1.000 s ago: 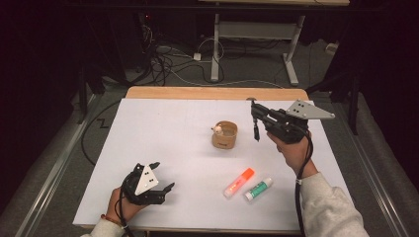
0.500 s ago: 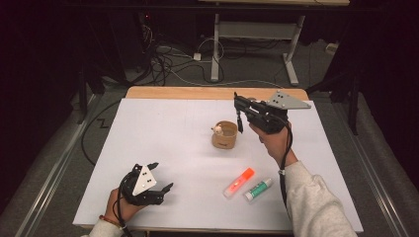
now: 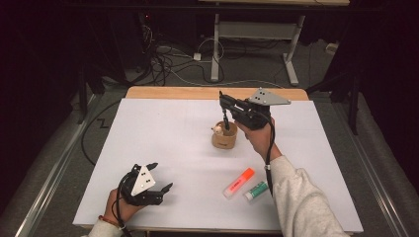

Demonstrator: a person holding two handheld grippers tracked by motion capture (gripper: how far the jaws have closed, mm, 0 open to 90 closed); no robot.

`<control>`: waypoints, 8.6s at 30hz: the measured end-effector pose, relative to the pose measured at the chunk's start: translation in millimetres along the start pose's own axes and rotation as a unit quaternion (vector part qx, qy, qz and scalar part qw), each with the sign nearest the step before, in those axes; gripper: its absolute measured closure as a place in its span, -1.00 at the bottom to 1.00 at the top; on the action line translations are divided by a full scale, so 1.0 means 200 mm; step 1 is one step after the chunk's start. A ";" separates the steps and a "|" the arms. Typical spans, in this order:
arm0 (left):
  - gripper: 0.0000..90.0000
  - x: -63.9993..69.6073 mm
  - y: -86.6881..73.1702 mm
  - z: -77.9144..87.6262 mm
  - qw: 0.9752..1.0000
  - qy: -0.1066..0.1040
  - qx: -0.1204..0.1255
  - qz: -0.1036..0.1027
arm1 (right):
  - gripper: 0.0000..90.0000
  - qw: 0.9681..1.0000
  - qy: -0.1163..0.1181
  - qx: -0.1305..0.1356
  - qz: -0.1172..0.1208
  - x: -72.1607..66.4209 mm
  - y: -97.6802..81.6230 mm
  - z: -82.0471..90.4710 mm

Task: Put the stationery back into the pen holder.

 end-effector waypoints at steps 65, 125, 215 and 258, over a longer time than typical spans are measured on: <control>-0.58 0.01 0.00 -0.02 1.000 -0.001 -0.012 -0.007 | 0.50 0.996 -0.047 -0.078 -0.025 0.12 -0.29 0.03; -0.58 0.04 0.02 -0.05 0.999 -0.006 -0.040 -0.015 | -0.25 0.979 -0.099 -0.149 0.101 -0.08 -0.61 0.91; 0.43 0.54 0.98 -0.80 0.950 -0.165 -0.265 0.006 | -0.20 0.974 -0.089 -0.196 0.077 -0.06 -0.79 1.01; 0.43 0.01 1.00 -0.33 0.972 -0.116 0.187 0.078 | -0.21 0.979 -0.087 -0.170 0.077 -0.08 -0.76 1.02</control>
Point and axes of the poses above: each handheld gripper's, and its own axes: z roughly backward along the jaws, y roughly out of its top, x roughly to its right, the point moved 2 cm from there along -z, roughly forward along the jaws, and after that the axes turned 3 degrees about -x, right-handed, at the moved point
